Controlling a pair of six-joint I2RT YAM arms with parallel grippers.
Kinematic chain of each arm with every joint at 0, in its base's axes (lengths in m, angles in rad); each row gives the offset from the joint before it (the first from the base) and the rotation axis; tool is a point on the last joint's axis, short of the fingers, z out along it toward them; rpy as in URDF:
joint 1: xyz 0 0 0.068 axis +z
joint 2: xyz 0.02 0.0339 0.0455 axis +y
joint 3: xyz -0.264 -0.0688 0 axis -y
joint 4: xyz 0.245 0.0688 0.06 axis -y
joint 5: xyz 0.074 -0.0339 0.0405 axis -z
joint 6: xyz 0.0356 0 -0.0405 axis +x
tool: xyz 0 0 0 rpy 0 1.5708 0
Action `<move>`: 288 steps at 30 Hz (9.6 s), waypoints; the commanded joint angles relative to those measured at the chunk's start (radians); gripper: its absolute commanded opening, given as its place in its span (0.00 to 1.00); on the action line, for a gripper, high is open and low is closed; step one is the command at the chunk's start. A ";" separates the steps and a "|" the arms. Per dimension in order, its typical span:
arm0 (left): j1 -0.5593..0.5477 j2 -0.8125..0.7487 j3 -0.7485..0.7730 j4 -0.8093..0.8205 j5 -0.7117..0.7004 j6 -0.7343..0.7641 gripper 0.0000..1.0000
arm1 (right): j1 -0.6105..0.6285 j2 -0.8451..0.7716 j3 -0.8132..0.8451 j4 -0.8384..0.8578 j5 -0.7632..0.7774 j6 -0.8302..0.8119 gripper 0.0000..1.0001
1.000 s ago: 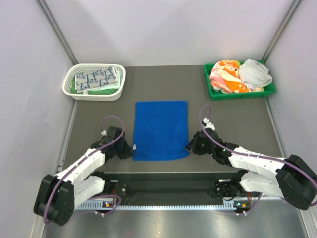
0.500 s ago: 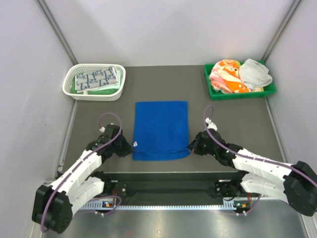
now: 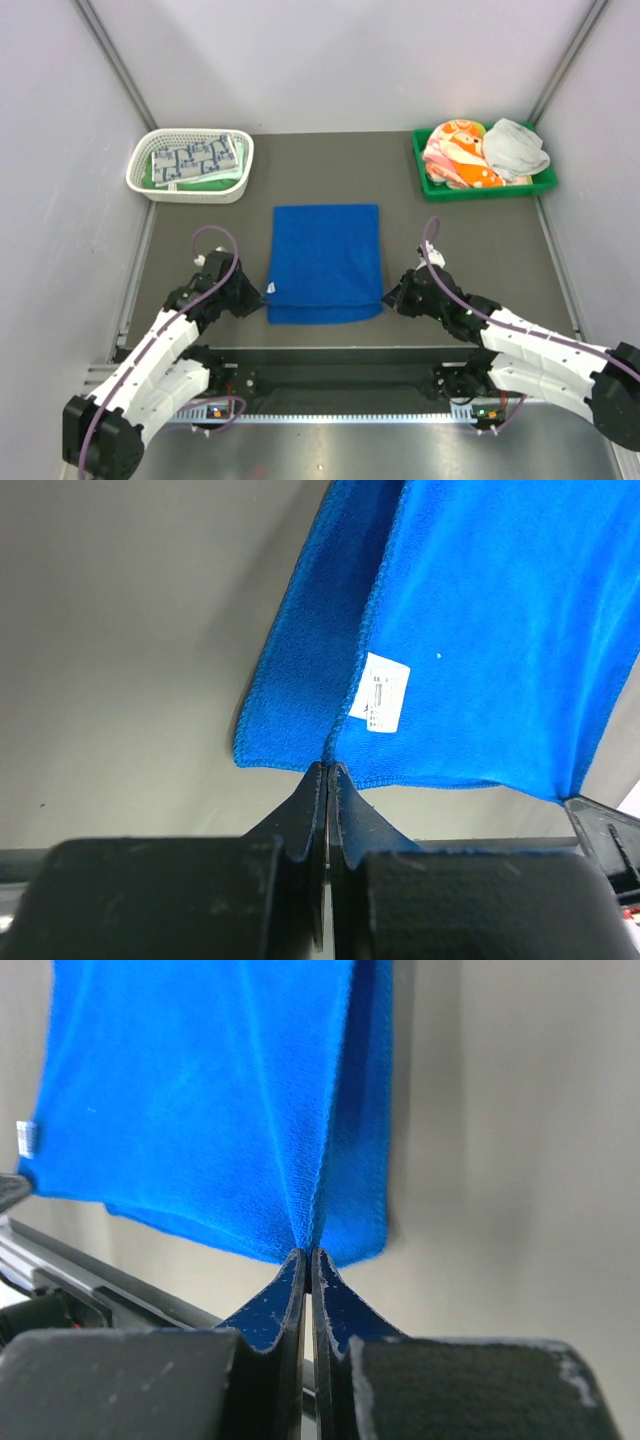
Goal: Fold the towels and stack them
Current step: Fold the towel
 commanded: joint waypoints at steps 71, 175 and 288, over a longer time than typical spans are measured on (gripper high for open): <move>0.107 1.029 0.498 0.843 -0.208 0.330 0.58 | -0.478 1.064 0.892 0.118 -0.237 -0.411 0.52; -0.298 -0.212 0.441 0.483 -0.240 0.618 0.00 | -0.127 -0.318 0.670 -0.204 0.056 -0.625 0.00; -0.020 0.534 0.036 0.872 -0.048 0.426 0.27 | -0.499 0.409 0.170 0.350 -0.316 -0.458 0.22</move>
